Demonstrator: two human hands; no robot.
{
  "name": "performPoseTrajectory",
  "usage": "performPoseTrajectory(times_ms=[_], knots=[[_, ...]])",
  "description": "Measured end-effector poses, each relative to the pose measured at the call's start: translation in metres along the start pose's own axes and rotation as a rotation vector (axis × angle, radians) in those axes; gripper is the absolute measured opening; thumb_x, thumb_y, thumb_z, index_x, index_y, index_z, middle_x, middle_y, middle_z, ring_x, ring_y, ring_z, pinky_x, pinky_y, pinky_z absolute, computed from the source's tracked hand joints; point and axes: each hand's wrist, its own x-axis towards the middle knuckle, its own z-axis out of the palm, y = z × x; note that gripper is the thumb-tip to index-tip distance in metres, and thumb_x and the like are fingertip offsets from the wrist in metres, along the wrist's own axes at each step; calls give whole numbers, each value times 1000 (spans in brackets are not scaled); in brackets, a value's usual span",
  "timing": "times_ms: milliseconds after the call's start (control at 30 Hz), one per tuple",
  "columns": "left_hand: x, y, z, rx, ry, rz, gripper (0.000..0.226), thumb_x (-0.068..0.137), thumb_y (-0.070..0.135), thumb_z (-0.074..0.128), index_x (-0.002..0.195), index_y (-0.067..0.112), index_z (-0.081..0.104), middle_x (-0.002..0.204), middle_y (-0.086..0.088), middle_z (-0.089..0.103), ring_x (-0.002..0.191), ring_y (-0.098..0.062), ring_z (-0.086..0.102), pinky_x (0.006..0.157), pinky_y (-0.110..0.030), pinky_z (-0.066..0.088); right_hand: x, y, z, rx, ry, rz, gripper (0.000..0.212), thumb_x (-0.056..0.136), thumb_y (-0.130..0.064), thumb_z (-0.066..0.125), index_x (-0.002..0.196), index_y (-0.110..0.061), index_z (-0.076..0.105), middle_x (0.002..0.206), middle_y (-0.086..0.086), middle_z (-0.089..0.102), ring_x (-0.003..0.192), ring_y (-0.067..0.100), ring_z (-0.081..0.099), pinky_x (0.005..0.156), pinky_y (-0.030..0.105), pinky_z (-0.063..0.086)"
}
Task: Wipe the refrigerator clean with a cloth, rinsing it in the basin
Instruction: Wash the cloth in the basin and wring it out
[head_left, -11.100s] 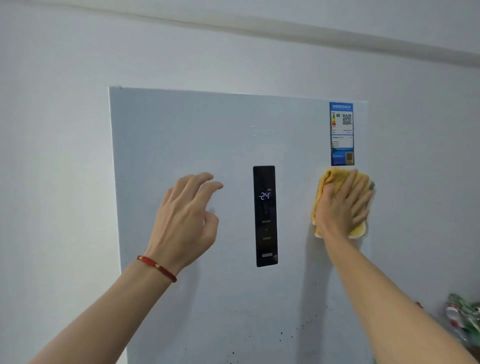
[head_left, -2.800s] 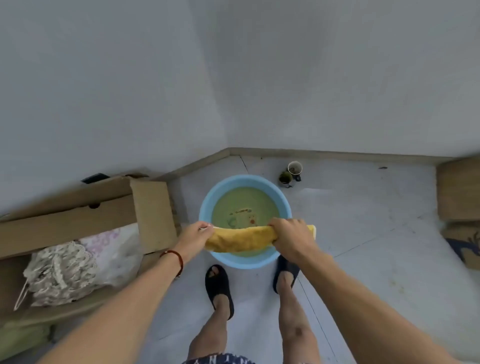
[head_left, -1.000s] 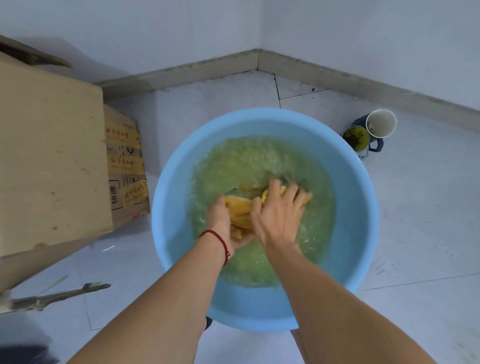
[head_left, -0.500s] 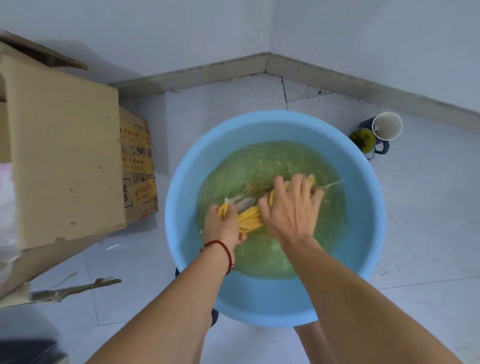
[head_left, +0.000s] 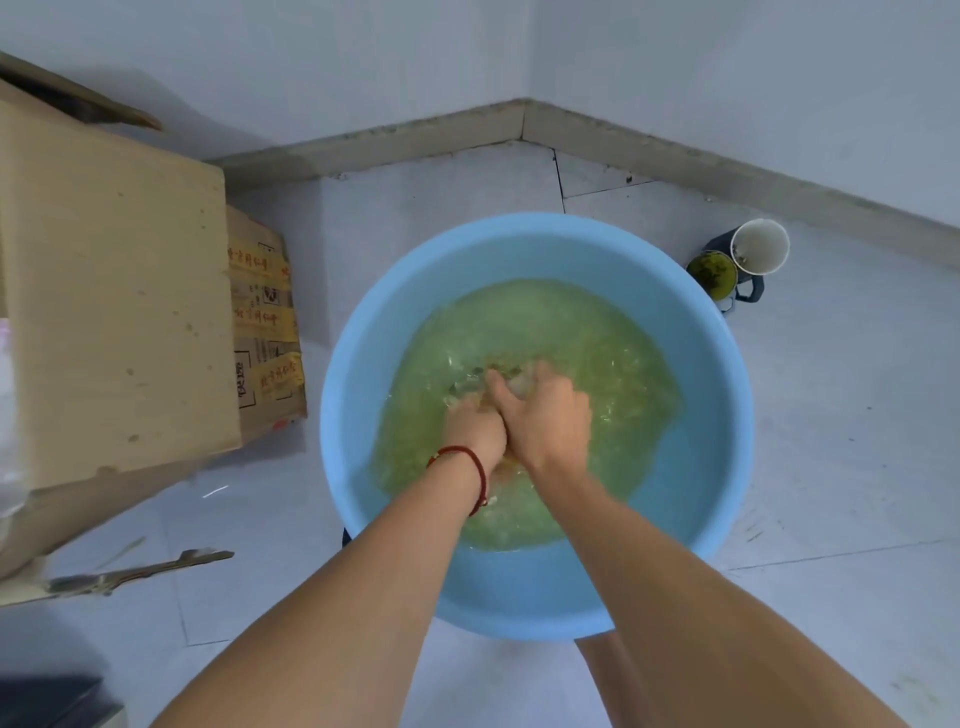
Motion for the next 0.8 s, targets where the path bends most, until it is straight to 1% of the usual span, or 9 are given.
performPoseTrajectory(times_ms=[100, 200, 267, 333, 433, 500, 633, 733, 800], knots=[[-14, -4, -11, 71, 101, 62, 21, 96, 43, 63, 101, 22, 61, 105, -6, 68, 79, -21, 62, 51, -31, 56, 19, 24, -5, -500, 175, -250, 27, 98, -37, 53, 101, -10, 59, 102, 15, 59, 99, 35, 55, 72, 41, 41], [-14, -7, -18, -89, 135, -17, 20, 93, 40, 66, 103, 25, 59, 115, -8, 62, 97, -30, 64, 66, -48, 64, 25, 32, -12, -634, 270, -165, 33, 87, -36, 50, 113, -16, 58, 124, 20, 51, 126, 39, 45, 107, 61, 30], [-15, -2, -9, -146, 78, -71, 32, 96, 53, 55, 117, 30, 55, 117, -6, 62, 102, -32, 66, 70, -55, 63, 17, 31, -5, -481, 181, -89, 50, 80, -34, 46, 127, -19, 56, 141, 21, 44, 138, 39, 34, 115, 61, 27], [-8, 0, 0, -182, 0, -82, 52, 89, 71, 44, 118, 30, 59, 110, -7, 71, 97, -33, 71, 78, -59, 61, 3, 16, 2, -41, 35, 70, 62, 77, -33, 42, 137, -20, 56, 144, 20, 45, 136, 38, 35, 114, 56, 31], [30, -14, 12, -129, 31, -51, 75, 69, 81, 38, 109, 26, 70, 117, -11, 74, 103, -33, 71, 99, -53, 55, -14, -9, 5, 518, 5, 305, 47, 74, -33, 45, 111, -24, 73, 109, 2, 71, 109, 28, 61, 100, 42, 50], [50, -21, 13, -26, -22, -10, 66, 85, 61, 41, 123, 13, 67, 134, -16, 65, 118, -33, 65, 106, -47, 51, -18, -17, 2, 555, 54, 291, 22, 83, -35, 54, 85, -21, 70, 79, -5, 68, 81, 20, 62, 75, 31, 51], [6, -4, 2, 62, -68, -88, 33, 96, 44, 56, 113, 17, 63, 111, -11, 73, 93, -29, 70, 68, -42, 61, -6, -1, -1, 120, 71, 11, 17, 99, -34, 62, 94, -17, 58, 77, -2, 65, 65, 14, 60, 58, 26, 43], [-8, -11, -11, 75, -18, -80, 29, 97, 50, 57, 108, 23, 60, 102, -7, 67, 78, -21, 59, 51, -24, 44, 17, 20, -6, -229, 93, -155, 18, 101, -24, 53, 116, -16, 57, 109, 11, 61, 99, 33, 61, 75, 45, 54], [-3, -13, -25, -62, 55, -87, 29, 92, 48, 61, 107, 23, 62, 105, -10, 67, 81, -24, 64, 53, -29, 55, 24, 30, -10, -435, 164, -138, 29, 94, -24, 53, 121, -14, 57, 120, 16, 51, 115, 37, 48, 89, 53, 48]])
